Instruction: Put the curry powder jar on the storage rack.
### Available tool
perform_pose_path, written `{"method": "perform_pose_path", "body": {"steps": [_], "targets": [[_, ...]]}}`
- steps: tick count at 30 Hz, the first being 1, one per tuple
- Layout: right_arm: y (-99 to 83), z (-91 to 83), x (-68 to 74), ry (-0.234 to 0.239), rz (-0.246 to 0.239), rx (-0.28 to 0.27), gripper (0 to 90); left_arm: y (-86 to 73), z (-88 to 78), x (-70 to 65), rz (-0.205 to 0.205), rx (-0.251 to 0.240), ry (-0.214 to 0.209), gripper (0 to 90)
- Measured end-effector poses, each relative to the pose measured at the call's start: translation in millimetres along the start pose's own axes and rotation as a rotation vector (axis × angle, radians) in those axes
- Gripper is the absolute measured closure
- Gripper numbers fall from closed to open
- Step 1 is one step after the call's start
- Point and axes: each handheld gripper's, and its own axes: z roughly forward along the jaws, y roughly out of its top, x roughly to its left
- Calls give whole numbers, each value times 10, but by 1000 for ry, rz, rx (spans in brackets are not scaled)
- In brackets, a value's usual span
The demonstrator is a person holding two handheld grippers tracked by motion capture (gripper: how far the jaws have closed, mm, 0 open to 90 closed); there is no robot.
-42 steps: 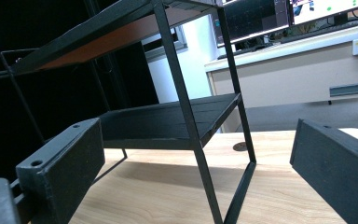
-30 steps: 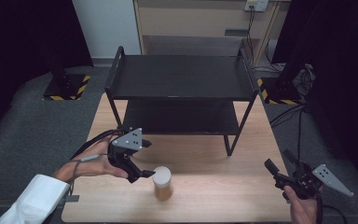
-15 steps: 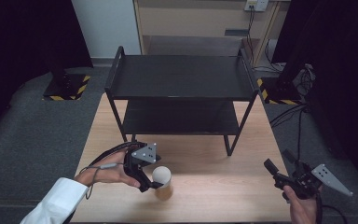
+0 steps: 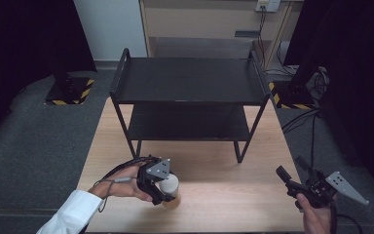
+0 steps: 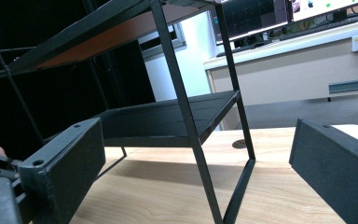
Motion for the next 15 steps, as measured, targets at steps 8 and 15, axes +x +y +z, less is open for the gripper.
{"method": "perform_pose_path", "body": {"steps": [8, 15], "targets": [[1, -2, -2, 1, -1, 0, 34, -22, 23, -23, -5, 0, 19, 324], [1, -1, 1, 0, -3, 0, 34, -58, 29, -88, -45, -19, 42, 328]]}}
